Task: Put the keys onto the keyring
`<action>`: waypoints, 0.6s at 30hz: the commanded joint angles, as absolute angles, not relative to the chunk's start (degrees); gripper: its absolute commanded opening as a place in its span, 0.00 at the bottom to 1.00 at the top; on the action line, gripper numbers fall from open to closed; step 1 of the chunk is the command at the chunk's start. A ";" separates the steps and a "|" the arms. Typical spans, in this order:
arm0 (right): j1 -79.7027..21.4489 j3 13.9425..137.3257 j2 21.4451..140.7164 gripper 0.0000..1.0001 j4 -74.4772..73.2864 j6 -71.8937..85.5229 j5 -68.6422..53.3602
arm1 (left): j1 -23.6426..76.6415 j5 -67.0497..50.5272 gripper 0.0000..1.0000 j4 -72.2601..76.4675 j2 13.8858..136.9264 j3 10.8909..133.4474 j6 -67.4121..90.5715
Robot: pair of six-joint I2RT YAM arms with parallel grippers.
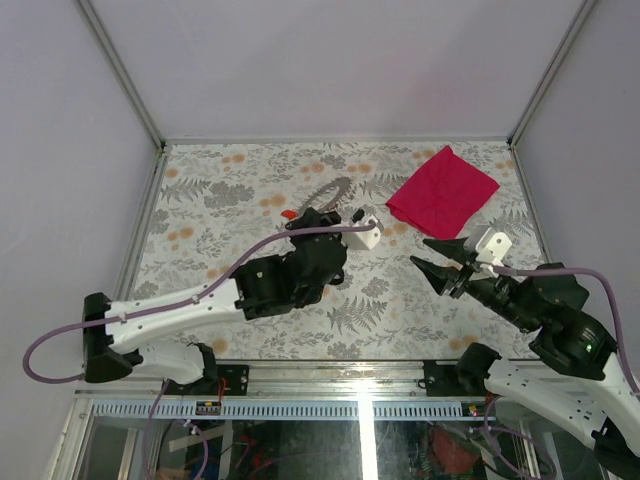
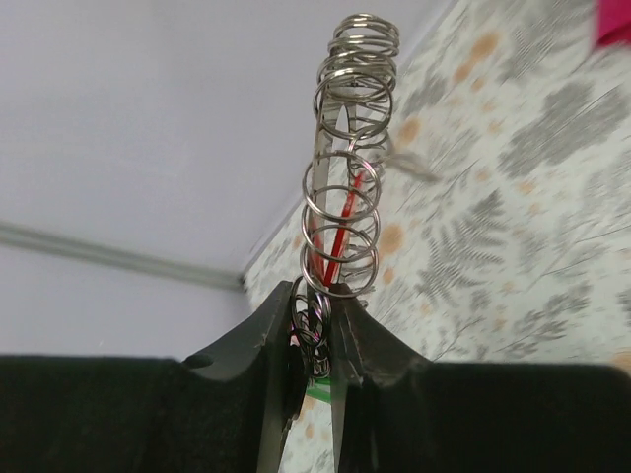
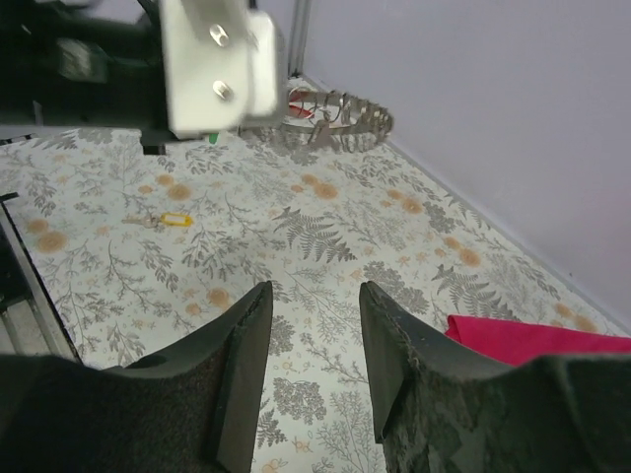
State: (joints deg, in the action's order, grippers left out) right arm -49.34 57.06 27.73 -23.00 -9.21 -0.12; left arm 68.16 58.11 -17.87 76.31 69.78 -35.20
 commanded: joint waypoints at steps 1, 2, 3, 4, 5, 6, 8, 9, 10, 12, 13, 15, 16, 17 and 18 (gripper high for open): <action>-49.49 54.90 28.55 0.47 -15.82 -9.97 -3.92 | 72.52 52.25 0.00 -12.86 71.05 72.79 -35.60; -49.54 53.68 28.19 0.47 -13.46 -10.66 -5.36 | 73.02 49.92 0.00 -12.51 70.36 72.71 -35.44; -49.57 52.05 27.55 0.46 -10.41 -11.46 -7.04 | 73.56 47.76 0.00 -12.34 69.76 72.80 -35.19; -49.57 49.47 26.79 0.45 -6.79 -12.24 -8.43 | 73.89 44.99 0.00 -12.24 69.23 73.11 -34.38; -49.53 47.36 26.04 0.44 -3.07 -13.16 -9.75 | 74.24 43.15 0.00 -12.15 68.77 73.52 -33.63; -49.53 45.43 25.37 0.43 0.80 -14.86 -11.59 | 74.45 41.65 0.00 -12.21 68.36 74.09 -33.00; -49.52 41.91 24.37 0.43 8.02 -17.81 -15.06 | 74.63 38.85 0.00 -12.17 67.71 75.10 -31.15; -49.50 40.92 24.13 0.43 10.77 -18.65 -15.94 | 74.71 38.18 0.00 -12.13 67.62 75.64 -30.28; -49.54 40.32 24.09 0.42 12.66 -19.90 -16.86 | 74.75 37.68 0.00 -12.13 67.54 76.16 -29.70; -49.52 39.93 24.28 0.42 15.25 -22.43 -18.29 | 74.92 37.20 0.00 -12.00 67.57 76.90 -28.97; -49.56 39.83 24.34 0.42 16.28 -23.88 -18.85 | 74.96 37.06 0.00 -11.91 67.63 77.29 -28.68; -49.55 39.26 24.37 0.40 19.24 -25.31 -19.98 | 75.11 36.70 0.00 -11.82 67.73 77.77 -28.27; -49.52 39.02 24.38 0.39 20.91 -25.66 -20.37 | 75.14 36.66 0.00 -11.67 67.70 77.84 -28.18; -49.54 38.80 24.50 0.37 22.59 -26.08 -20.67 | 75.15 36.53 0.00 -11.61 67.70 77.97 -28.03; -49.50 38.81 24.85 0.36 23.68 -26.63 -20.84 | 75.22 36.26 0.00 -11.60 67.69 78.06 -27.77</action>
